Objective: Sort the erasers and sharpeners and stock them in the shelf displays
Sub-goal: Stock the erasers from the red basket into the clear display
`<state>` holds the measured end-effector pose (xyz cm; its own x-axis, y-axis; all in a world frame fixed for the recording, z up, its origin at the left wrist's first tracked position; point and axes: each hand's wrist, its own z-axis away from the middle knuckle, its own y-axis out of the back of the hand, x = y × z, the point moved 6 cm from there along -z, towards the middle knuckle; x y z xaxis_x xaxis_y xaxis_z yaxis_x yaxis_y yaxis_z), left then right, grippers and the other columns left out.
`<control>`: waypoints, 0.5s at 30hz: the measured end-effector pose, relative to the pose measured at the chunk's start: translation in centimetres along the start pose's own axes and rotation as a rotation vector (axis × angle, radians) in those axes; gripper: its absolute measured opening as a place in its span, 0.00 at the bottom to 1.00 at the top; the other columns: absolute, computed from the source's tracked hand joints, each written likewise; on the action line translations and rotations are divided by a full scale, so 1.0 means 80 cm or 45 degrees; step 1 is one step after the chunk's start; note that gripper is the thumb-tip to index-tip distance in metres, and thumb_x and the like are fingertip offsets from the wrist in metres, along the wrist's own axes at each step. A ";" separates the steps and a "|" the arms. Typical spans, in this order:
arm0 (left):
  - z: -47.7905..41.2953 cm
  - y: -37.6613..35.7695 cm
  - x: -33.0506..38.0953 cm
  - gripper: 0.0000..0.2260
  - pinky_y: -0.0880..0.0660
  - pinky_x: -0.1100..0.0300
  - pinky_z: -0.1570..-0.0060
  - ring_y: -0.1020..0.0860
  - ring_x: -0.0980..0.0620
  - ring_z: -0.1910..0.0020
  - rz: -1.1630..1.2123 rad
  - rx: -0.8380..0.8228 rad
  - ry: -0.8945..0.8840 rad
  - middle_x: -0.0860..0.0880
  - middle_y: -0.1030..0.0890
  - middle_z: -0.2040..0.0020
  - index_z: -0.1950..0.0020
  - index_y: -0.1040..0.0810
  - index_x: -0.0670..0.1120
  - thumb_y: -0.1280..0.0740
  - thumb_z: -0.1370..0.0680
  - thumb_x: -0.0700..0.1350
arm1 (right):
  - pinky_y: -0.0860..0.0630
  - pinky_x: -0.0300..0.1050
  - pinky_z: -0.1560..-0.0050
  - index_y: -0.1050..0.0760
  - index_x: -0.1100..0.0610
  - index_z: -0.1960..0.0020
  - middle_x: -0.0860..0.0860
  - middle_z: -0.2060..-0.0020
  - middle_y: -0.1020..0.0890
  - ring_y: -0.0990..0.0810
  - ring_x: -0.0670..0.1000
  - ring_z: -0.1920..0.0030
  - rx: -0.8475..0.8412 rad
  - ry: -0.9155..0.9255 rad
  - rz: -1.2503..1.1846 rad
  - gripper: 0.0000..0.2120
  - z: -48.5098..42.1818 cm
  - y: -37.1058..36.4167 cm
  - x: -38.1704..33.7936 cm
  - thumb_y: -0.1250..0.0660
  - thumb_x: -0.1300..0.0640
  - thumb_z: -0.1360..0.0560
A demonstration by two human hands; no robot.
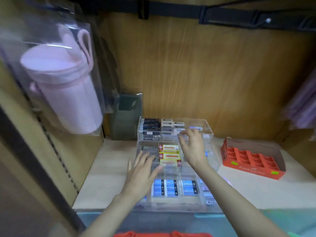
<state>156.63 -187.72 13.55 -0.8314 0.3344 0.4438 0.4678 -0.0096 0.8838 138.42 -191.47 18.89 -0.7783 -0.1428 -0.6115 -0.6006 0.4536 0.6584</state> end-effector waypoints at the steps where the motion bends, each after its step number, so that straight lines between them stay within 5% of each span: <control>1: 0.022 0.006 0.002 0.40 0.51 0.56 0.29 0.44 0.51 0.25 0.039 0.061 -0.041 0.53 0.36 0.27 0.28 0.35 0.50 0.65 0.27 0.71 | 0.38 0.37 0.50 0.22 0.62 0.48 0.57 0.50 0.23 0.26 0.58 0.45 0.017 0.049 -0.015 0.07 0.028 0.008 -0.002 0.37 0.61 0.23; 4: 0.094 0.006 0.002 0.33 0.39 0.61 0.38 0.28 0.50 0.38 0.219 0.046 -0.112 0.49 0.24 0.40 0.38 0.26 0.45 0.53 0.26 0.68 | 0.36 0.38 0.50 0.24 0.62 0.47 0.56 0.52 0.22 0.24 0.57 0.48 -0.077 0.129 -0.043 0.10 0.120 0.014 -0.006 0.39 0.60 0.25; 8: 0.188 -0.047 -0.034 0.25 0.32 0.64 0.46 0.24 0.54 0.48 0.393 -0.248 -0.002 0.48 0.21 0.48 0.45 0.23 0.42 0.45 0.27 0.59 | 0.33 0.43 0.46 0.27 0.63 0.42 0.57 0.50 0.22 0.24 0.56 0.47 -0.488 0.144 0.028 0.14 0.251 -0.018 0.003 0.40 0.58 0.26; 12: 0.262 -0.122 -0.111 0.10 0.33 0.61 0.48 0.23 0.43 0.48 0.359 -0.468 0.293 0.40 0.22 0.48 0.43 0.24 0.36 0.34 0.24 0.38 | 0.33 0.49 0.39 0.30 0.61 0.38 0.59 0.43 0.24 0.27 0.58 0.40 -1.033 0.047 0.292 0.15 0.368 -0.083 0.060 0.39 0.59 0.24; 15: 0.295 -0.170 -0.136 0.14 0.33 0.61 0.45 0.25 0.43 0.44 0.313 -0.601 0.336 0.40 0.26 0.44 0.40 0.27 0.37 0.33 0.24 0.39 | 0.30 0.49 0.42 0.32 0.60 0.37 0.59 0.40 0.25 0.26 0.59 0.39 -1.266 -0.163 0.330 0.16 0.432 -0.125 0.101 0.40 0.59 0.24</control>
<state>166.41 -168.96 -6.84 -0.7901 0.0245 0.6125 0.5225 -0.4955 0.6938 144.46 -166.77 -7.77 -0.9147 -0.0230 -0.4034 -0.3433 -0.4825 0.8058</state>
